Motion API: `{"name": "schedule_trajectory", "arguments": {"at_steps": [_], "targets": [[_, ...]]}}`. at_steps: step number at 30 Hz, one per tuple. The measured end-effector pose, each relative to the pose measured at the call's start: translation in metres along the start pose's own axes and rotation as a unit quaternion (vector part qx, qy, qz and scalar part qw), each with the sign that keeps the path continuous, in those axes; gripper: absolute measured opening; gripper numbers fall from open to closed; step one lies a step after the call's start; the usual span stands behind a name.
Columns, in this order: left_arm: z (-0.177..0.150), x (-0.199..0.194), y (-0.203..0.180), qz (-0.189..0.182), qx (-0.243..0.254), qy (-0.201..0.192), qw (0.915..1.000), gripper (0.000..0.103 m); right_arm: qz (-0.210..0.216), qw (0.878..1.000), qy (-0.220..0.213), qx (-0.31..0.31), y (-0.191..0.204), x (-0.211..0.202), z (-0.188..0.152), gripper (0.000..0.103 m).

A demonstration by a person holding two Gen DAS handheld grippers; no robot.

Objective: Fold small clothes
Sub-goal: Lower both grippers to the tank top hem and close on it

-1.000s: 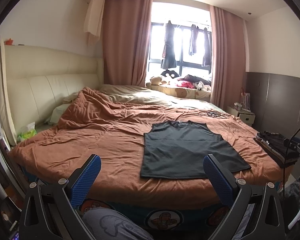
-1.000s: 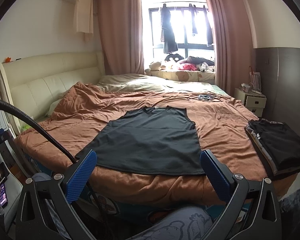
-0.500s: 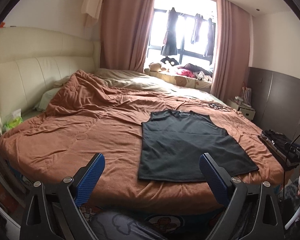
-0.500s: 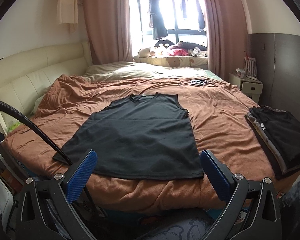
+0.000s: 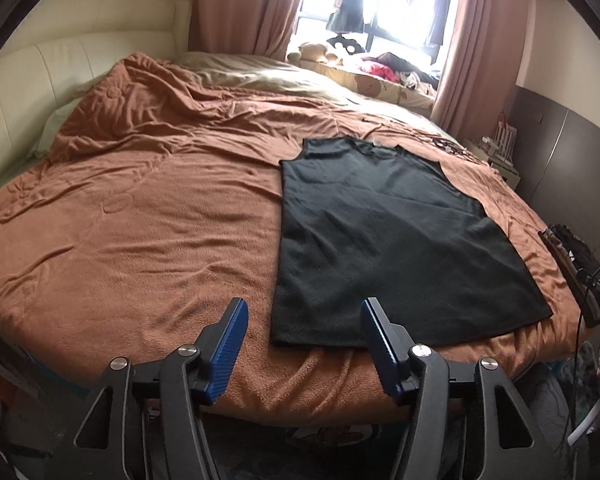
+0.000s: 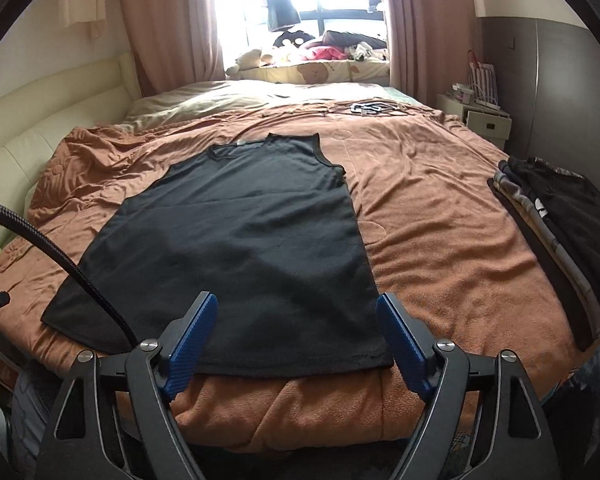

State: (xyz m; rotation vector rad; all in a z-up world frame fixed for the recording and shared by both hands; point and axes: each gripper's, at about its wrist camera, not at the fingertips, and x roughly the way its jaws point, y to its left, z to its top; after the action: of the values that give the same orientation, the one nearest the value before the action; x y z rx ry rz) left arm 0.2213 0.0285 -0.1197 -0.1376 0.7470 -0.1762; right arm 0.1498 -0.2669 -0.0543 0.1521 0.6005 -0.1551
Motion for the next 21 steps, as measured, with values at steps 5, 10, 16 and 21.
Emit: {"name": "schedule_trajectory", "arguments": {"at_steps": [5, 10, 16, 21], "targets": [[-0.003, 0.042, 0.009, -0.002, -0.014, 0.055, 0.9984, 0.051, -0.024, 0.999, 0.037, 0.011, -0.011, 0.030, 0.007, 0.072], [-0.007, 0.075, 0.022, -0.003, -0.037, 0.099, 0.9944, 0.038, -0.051, 0.996, 0.068, 0.021, -0.017, 0.051, 0.013, 0.071], [-0.011, 0.096, 0.026, -0.003, -0.044, 0.115, 0.9924, 0.031, -0.056, 0.993, 0.098, 0.028, -0.016, 0.069, 0.009, 0.065], [-0.005, 0.105, 0.028, 0.006, -0.042, 0.119, 0.9920, 0.031, -0.036, 0.990, 0.116, 0.077, -0.028, 0.086, 0.001, 0.060]]}}
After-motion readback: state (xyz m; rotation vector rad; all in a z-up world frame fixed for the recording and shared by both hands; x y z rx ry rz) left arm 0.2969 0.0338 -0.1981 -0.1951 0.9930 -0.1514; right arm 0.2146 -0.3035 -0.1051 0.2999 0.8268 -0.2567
